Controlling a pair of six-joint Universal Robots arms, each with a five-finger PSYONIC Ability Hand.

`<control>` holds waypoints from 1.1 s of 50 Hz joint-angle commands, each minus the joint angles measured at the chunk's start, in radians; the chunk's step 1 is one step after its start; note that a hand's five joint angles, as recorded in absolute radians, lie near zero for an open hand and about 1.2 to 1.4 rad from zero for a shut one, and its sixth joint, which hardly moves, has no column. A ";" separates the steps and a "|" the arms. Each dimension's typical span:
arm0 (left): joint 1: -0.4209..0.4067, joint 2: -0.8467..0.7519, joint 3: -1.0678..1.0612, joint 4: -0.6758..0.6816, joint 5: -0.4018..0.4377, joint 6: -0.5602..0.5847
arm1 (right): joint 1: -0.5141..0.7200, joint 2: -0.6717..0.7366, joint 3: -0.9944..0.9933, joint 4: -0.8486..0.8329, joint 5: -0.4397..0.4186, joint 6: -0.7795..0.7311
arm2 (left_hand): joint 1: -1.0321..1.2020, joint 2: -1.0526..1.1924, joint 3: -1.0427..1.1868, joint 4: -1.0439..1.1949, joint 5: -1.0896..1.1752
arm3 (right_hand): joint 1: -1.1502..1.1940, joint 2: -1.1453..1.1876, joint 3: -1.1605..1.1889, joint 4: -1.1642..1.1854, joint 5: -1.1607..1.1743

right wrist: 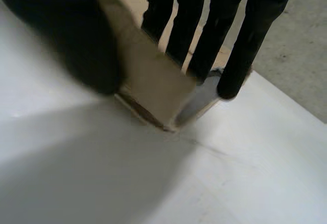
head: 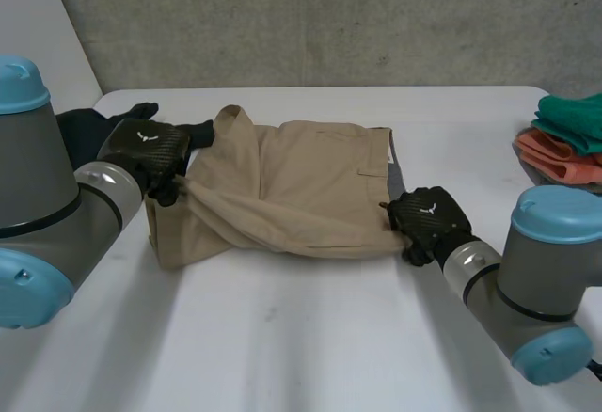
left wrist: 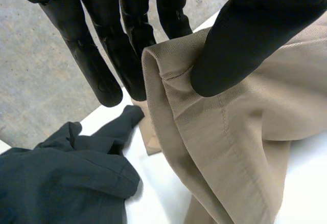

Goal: Fold the laundry.

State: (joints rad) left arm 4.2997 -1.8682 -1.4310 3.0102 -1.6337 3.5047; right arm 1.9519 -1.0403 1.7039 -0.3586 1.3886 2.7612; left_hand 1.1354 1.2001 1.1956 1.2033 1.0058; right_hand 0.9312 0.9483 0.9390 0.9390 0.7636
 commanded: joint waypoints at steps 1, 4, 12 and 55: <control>0.000 0.026 -0.055 -0.065 0.021 -0.029 | -0.005 -0.007 -0.012 -0.020 0.014 -0.006 | 0.261 0.196 0.201 0.193 0.216 | 0.465 0.448 0.457 0.457 0.458; -0.001 0.060 -0.114 -0.123 0.040 -0.032 | -0.010 -0.079 0.016 0.038 0.003 -0.058 | 0.261 0.196 0.201 0.193 0.216 | 0.465 0.448 0.457 0.457 0.458; -0.031 0.164 -0.310 -0.238 0.067 -0.003 | -0.108 -0.240 0.076 0.478 0.000 -0.408 | 0.261 0.196 0.201 0.193 0.216 | 0.465 0.448 0.457 0.457 0.458; 0.087 -0.526 0.403 0.093 0.449 0.123 | -0.134 -0.253 0.128 0.429 -0.054 -0.360 | -0.352 -0.417 -0.413 -0.420 -0.397 | 0.465 0.448 0.457 0.457 0.458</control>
State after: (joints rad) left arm 4.3811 -2.2627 -1.1544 3.1098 -1.2341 3.5965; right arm 1.8181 -1.3087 1.8316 0.0791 1.3331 2.3966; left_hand 0.6675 0.6582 0.6564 0.6601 0.4828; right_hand 1.0920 1.1830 1.1889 1.1994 1.0266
